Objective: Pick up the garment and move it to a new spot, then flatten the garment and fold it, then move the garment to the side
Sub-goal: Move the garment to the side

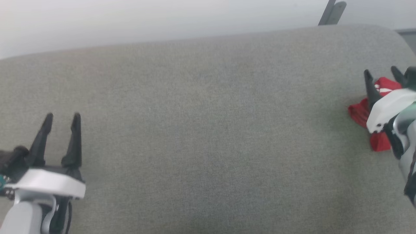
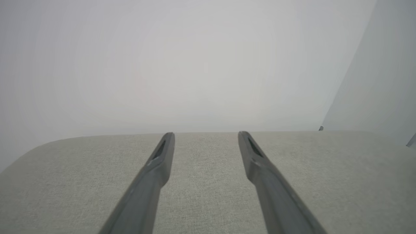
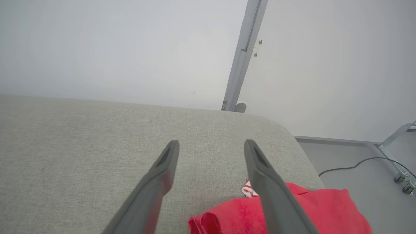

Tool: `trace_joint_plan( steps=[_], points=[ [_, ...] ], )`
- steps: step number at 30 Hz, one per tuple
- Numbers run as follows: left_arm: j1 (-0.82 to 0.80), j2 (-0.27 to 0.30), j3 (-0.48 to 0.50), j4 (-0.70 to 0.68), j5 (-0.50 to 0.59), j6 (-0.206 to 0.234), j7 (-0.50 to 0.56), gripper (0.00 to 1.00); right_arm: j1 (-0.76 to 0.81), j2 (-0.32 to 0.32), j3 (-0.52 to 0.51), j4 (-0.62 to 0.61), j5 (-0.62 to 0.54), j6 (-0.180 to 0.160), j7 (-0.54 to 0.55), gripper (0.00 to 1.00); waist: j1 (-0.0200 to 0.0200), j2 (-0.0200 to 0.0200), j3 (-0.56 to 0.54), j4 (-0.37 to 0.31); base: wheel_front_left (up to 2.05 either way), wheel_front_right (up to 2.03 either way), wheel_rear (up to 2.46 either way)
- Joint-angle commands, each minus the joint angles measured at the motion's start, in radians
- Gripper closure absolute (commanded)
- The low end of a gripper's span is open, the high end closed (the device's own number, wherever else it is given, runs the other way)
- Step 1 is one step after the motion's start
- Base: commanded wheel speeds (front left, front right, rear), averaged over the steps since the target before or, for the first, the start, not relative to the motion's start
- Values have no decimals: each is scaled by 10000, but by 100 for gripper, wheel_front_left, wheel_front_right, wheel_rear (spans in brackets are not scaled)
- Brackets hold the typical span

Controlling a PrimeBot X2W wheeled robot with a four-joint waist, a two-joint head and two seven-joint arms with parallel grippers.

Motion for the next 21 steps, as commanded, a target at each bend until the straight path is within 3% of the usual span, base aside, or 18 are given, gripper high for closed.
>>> trace_joint_plan(
  steps=[1,21],
  points=[
    [252,139,0,-69,142,-22,-35,0,298,80,-78,-191,-40,-2,-87,0,0,0,-223,36,0,0,0],
    [2334,-65,1510,-14,109,-22,-35,0,4890,1870,-1785,-5460,-2117,-1,-135,0,0,0,-1282,306,0,0,0]
  ],
)
